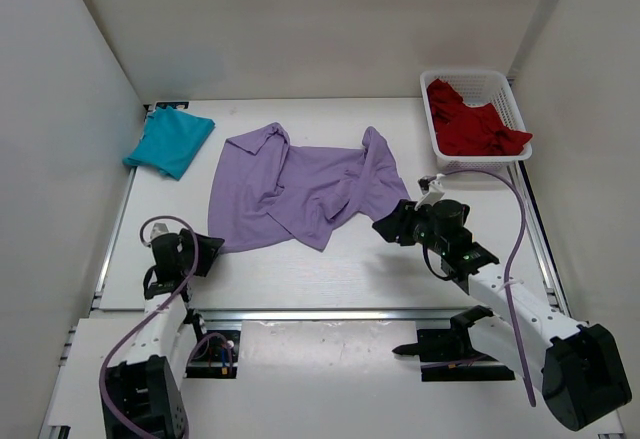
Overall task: Fold and stack the t-shirts
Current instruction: Flatten out the tshirt
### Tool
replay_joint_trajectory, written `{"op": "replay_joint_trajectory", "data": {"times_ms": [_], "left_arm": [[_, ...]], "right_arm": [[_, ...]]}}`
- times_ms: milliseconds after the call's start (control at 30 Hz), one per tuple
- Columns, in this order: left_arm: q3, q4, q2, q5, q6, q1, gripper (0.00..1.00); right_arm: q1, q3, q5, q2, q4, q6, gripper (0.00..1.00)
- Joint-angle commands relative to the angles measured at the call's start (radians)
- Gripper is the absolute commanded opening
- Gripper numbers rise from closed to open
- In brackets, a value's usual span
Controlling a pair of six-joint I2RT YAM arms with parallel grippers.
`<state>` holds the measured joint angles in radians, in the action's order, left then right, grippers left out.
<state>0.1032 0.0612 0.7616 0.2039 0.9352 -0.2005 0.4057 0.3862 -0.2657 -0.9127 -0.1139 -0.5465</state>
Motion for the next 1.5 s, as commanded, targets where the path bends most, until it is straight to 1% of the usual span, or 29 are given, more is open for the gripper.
{"op": "replay_joint_trajectory", "data": {"times_ms": [0, 67, 200, 233, 267, 367, 467, 533, 567, 600, 667, 733, 767, 800, 867, 933, 967, 1067, 1167, 1200, 1333, 1400, 1433, 1467], "left_arm": [[-0.045, 0.006, 0.045, -0.072, 0.077, 0.064, 0.56], [-0.049, -0.012, 0.053, -0.084, 0.083, 0.059, 0.52], [-0.03, -0.044, 0.088, -0.081, 0.074, 0.017, 0.36], [-0.023, -0.05, 0.109, -0.08, 0.065, 0.012, 0.31], [-0.016, -0.046, 0.111, -0.086, 0.06, 0.012, 0.28], [0.025, -0.083, 0.14, -0.104, 0.037, 0.006, 0.09], [0.087, -0.092, 0.186, -0.126, -0.018, 0.001, 0.0], [0.136, -0.083, 0.225, -0.139, -0.053, 0.006, 0.0], [0.17, -0.078, 0.234, -0.143, -0.077, 0.006, 0.0], [0.2, -0.075, 0.237, -0.138, -0.1, 0.006, 0.0], [0.24, -0.086, 0.237, -0.123, -0.133, 0.007, 0.0], [0.32, -0.075, 0.264, -0.112, -0.171, 0.029, 0.0], [0.354, -0.07, 0.281, -0.101, -0.18, 0.041, 0.0], [0.365, -0.067, 0.291, -0.071, -0.202, 0.052, 0.0], [0.406, -0.061, 0.304, -0.063, -0.246, 0.082, 0.0], [0.398, -0.061, 0.283, -0.069, -0.259, 0.116, 0.0], [0.379, -0.061, 0.266, -0.073, -0.263, 0.127, 0.0], [0.333, -0.066, 0.21, -0.054, -0.262, 0.154, 0.0], [0.297, -0.08, 0.157, -0.04, -0.245, 0.167, 0.0], [0.294, -0.077, 0.147, -0.026, -0.245, 0.171, 0.0], [0.294, -0.075, 0.134, -0.005, -0.24, 0.171, 0.0], [0.299, -0.074, 0.136, -0.004, -0.236, 0.179, 0.0], [0.299, -0.064, 0.14, -0.012, -0.236, 0.184, 0.0], [0.302, -0.073, 0.142, -0.006, -0.237, 0.185, 0.0]], "right_arm": [[0.011, -0.009, -0.024, 0.017, -0.073, 0.005, 0.42], [0.004, -0.013, -0.023, 0.023, -0.081, 0.005, 0.42], [0.01, -0.018, -0.029, 0.031, -0.079, 0.005, 0.43], [0.005, -0.014, -0.024, 0.037, -0.081, 0.005, 0.42], [0.015, -0.012, -0.023, 0.037, -0.081, 0.003, 0.42], [0.001, -0.02, -0.001, 0.04, -0.078, -0.001, 0.42], [-0.033, -0.01, 0.04, 0.034, -0.046, -0.007, 0.42], [-0.068, -0.001, 0.088, 0.021, -0.015, -0.004, 0.43], [-0.103, 0.006, 0.129, 0.011, -0.004, -0.003, 0.43], [-0.137, 0.003, 0.137, 0.0, 0.003, 0.008, 0.44], [-0.209, 0.009, 0.166, -0.034, 0.011, 0.014, 0.44], [-0.287, 0.022, 0.189, -0.102, -0.009, 0.02, 0.43], [-0.301, 0.031, 0.189, -0.129, -0.01, 0.025, 0.43], [-0.317, 0.049, 0.187, -0.19, -0.007, 0.039, 0.43], [-0.327, 0.08, 0.151, -0.3, -0.016, 0.046, 0.44], [-0.308, 0.097, 0.17, -0.36, -0.029, 0.046, 0.45], [-0.317, 0.1, 0.168, -0.391, -0.032, 0.043, 0.45], [-0.32, 0.095, 0.122, -0.436, -0.053, 0.022, 0.46], [-0.28, 0.095, 0.18, -0.46, -0.059, 0.017, 0.46], [-0.274, 0.105, 0.18, -0.48, -0.064, 0.017, 0.45], [-0.266, 0.146, 0.163, -0.551, -0.053, 0.013, 0.3], [-0.277, 0.151, 0.164, -0.574, -0.043, 0.003, 0.25], [-0.274, 0.149, 0.157, -0.578, -0.05, 0.002, 0.21], [-0.286, 0.145, 0.143, -0.575, -0.05, -0.004, 0.14]]}}
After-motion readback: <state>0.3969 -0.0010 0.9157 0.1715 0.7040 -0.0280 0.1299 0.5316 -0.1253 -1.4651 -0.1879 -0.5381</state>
